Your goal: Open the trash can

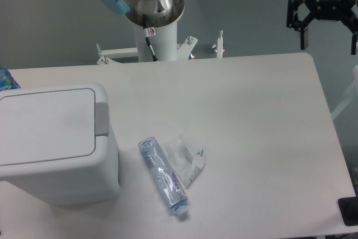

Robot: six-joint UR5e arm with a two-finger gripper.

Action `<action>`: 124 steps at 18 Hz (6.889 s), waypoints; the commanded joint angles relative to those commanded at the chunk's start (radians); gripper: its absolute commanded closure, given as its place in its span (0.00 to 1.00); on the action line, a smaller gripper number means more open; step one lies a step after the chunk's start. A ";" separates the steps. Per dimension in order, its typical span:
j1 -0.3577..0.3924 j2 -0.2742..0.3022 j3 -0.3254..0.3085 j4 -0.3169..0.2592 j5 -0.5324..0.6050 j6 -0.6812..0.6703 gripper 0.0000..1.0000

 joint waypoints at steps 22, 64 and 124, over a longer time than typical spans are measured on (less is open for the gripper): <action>-0.265 -0.014 -0.029 0.097 0.006 -0.800 0.00; -0.520 -0.054 -0.198 0.094 -0.207 -1.480 0.00; -0.538 -0.048 -0.224 0.103 -0.201 -1.467 0.00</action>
